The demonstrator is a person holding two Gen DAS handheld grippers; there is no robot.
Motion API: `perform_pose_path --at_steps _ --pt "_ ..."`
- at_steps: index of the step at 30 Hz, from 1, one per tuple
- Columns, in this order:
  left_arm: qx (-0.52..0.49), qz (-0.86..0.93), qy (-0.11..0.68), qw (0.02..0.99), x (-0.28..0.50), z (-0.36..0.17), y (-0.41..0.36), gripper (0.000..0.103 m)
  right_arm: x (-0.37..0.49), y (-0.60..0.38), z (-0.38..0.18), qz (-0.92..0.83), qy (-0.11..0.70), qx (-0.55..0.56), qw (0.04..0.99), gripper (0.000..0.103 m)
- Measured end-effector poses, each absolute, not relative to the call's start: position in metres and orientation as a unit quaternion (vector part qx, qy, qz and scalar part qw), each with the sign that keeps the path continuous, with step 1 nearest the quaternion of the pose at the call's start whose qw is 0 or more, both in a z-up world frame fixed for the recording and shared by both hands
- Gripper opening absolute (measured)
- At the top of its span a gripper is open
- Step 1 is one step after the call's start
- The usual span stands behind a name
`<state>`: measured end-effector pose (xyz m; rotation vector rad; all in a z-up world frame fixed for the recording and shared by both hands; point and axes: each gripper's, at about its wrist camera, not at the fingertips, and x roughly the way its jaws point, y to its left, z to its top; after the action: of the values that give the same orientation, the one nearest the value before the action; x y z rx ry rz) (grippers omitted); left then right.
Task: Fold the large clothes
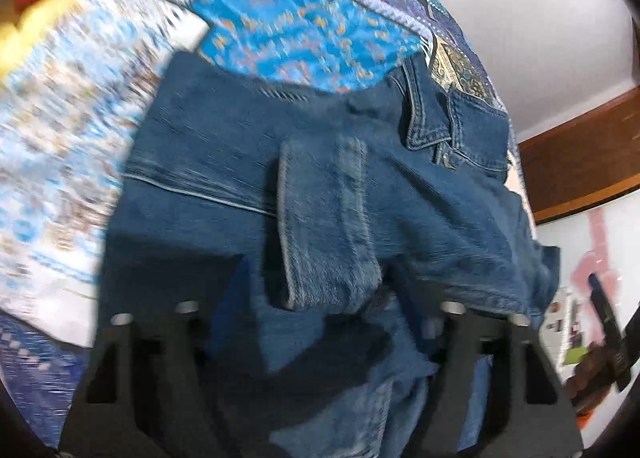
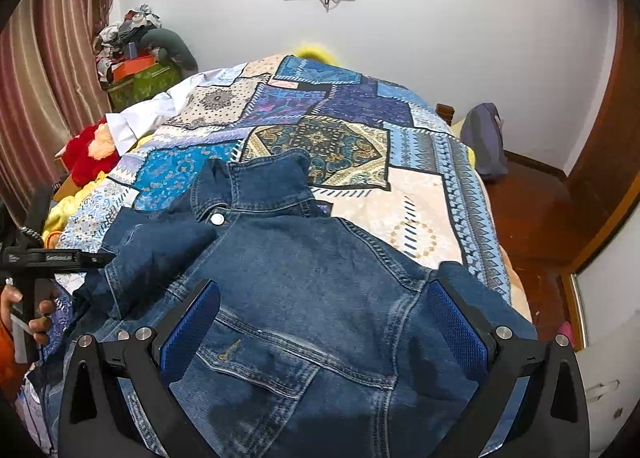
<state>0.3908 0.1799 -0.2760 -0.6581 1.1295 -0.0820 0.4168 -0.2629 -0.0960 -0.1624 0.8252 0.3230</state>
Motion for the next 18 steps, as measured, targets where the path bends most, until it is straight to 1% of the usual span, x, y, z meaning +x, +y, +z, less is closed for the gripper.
perform_pose_path --at_steps 2,5,7,8,14,16,18 --pt "-0.295 -0.04 0.523 0.799 0.395 -0.273 0.169 0.036 0.417 -0.269 -0.099 0.149 0.403 -0.078 0.899 0.103" --pt "-0.243 -0.029 0.517 0.82 0.401 -0.257 0.152 0.026 0.419 -0.279 -0.105 0.142 0.412 -0.071 0.897 0.103" --pt "-0.209 -0.024 0.502 0.839 0.402 -0.239 0.143 0.022 0.419 -0.287 -0.108 0.139 0.416 -0.065 0.897 0.103" --pt "-0.184 -0.022 0.487 0.853 0.401 -0.222 0.135 0.022 0.419 -0.29 -0.109 0.137 0.416 -0.063 0.897 0.103" --pt "-0.081 -0.058 0.393 0.914 0.4 -0.125 0.073 0.021 0.417 -0.308 -0.107 0.13 0.411 -0.035 0.902 0.103" --pt "-0.063 -0.096 0.378 0.919 0.403 -0.103 0.045 0.021 0.416 -0.316 -0.103 0.13 0.406 -0.018 0.904 0.103" --pt "-0.046 -0.128 0.375 0.917 0.404 -0.093 0.018 0.019 0.415 -0.323 -0.098 0.133 0.405 0.0 0.905 0.103"
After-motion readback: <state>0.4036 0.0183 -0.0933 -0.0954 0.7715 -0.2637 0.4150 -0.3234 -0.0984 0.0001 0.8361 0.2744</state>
